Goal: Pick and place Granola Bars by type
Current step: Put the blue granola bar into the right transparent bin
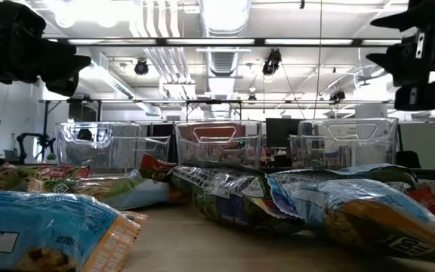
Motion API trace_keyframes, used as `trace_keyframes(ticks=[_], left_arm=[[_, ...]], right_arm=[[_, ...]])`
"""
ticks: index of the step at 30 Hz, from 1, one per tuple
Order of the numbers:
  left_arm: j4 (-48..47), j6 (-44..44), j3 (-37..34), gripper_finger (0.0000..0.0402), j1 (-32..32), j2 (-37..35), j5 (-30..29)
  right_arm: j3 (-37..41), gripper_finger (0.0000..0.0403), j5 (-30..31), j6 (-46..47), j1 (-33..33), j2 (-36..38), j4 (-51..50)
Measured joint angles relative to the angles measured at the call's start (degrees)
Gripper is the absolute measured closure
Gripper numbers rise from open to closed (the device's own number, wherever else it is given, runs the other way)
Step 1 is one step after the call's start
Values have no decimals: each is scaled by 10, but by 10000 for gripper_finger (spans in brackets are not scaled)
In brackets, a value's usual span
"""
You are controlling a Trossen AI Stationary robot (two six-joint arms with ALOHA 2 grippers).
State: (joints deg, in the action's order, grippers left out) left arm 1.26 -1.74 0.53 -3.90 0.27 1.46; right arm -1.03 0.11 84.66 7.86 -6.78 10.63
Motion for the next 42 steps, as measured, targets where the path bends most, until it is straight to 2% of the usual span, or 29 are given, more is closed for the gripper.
trace_keyframes(ticks=[3, 5, 12, 18, 21, 27, 32, 36, 42], left_arm=[[0, 0, 0, 266, 0, 0, 0], [0, 0, 0, 266, 0, 0, 0], [0, 0, 0, 266, 0, 0, 0], [0, 0, 0, 266, 0, 0, 0], [0, 0, 0, 266, 0, 0, 0], [0, 0, 0, 266, 0, 0, 0], [0, 0, 0, 266, 0, 0, 0], [0, 0, 0, 266, 0, 0, 0], [0, 0, 0, 266, 0, 0, 0]], right_arm=[[-41, 188, -5, 34, 28, -60, -39], [-90, 188, -6, 43, 56, -112, -105], [-298, 188, -2, 77, 154, -353, -346], [-438, 188, -19, 112, 235, -553, -475], [-496, 188, -31, 99, 274, -637, -518], [-606, 188, -81, 13, 342, -778, -633], [-665, 188, -161, 5, 372, -863, -714], [-679, 188, -194, 68, 395, -906, -722], [-666, 188, -220, 314, 447, -928, -739]])
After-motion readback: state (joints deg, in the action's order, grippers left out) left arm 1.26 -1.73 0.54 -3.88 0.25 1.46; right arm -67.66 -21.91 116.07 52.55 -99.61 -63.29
